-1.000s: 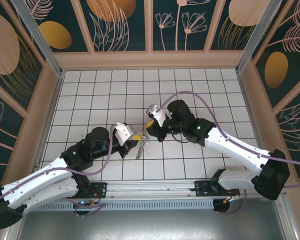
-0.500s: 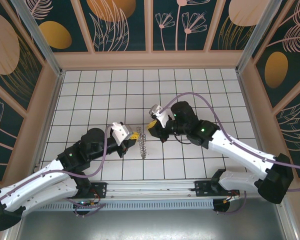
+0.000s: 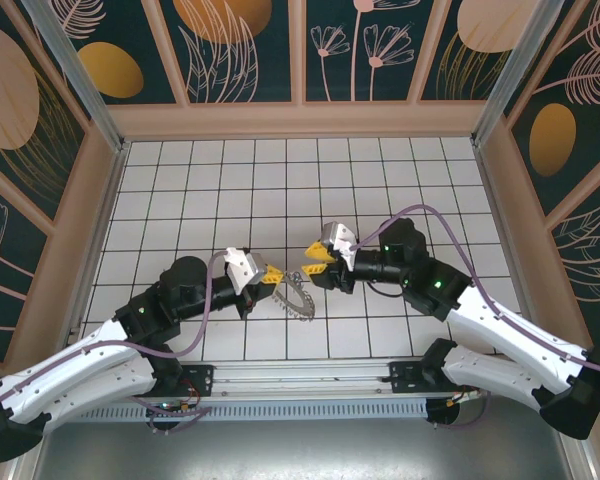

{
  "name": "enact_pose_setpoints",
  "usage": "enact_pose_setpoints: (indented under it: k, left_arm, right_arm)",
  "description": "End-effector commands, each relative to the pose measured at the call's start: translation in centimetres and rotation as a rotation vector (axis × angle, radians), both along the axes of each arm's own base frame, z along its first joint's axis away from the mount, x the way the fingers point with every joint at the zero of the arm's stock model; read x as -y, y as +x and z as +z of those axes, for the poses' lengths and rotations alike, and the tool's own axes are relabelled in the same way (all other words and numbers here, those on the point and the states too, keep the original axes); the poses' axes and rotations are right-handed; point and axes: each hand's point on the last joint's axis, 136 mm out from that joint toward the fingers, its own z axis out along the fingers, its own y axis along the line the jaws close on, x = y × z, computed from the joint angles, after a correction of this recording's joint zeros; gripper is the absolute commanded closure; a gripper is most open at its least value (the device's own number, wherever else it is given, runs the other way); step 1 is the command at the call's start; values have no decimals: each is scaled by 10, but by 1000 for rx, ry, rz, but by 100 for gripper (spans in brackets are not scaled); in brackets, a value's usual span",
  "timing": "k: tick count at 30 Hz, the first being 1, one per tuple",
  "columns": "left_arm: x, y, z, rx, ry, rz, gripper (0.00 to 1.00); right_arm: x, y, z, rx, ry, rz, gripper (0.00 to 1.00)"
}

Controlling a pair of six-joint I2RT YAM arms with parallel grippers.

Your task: Put the keys on the keyring

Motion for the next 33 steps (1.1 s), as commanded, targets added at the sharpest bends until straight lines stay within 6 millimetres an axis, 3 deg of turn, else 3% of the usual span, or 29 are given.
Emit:
enact_pose_setpoints:
  k: [1, 25, 30, 33]
  left_arm:
    - [4, -10, 21, 50, -76, -56, 100]
    - [4, -12, 27, 71, -91, -67, 100]
    - [4, -12, 27, 72, -90, -69, 100]
    - [5, -11, 25, 69, -87, -70, 100]
  right_arm:
    - [-4, -5, 14, 89, 50, 59, 65]
    - [-21, -17, -2, 5, 29, 209, 61]
    - [-25, -16, -7, -10, 27, 217, 64]
    - [-27, -15, -10, -19, 25, 226, 71]
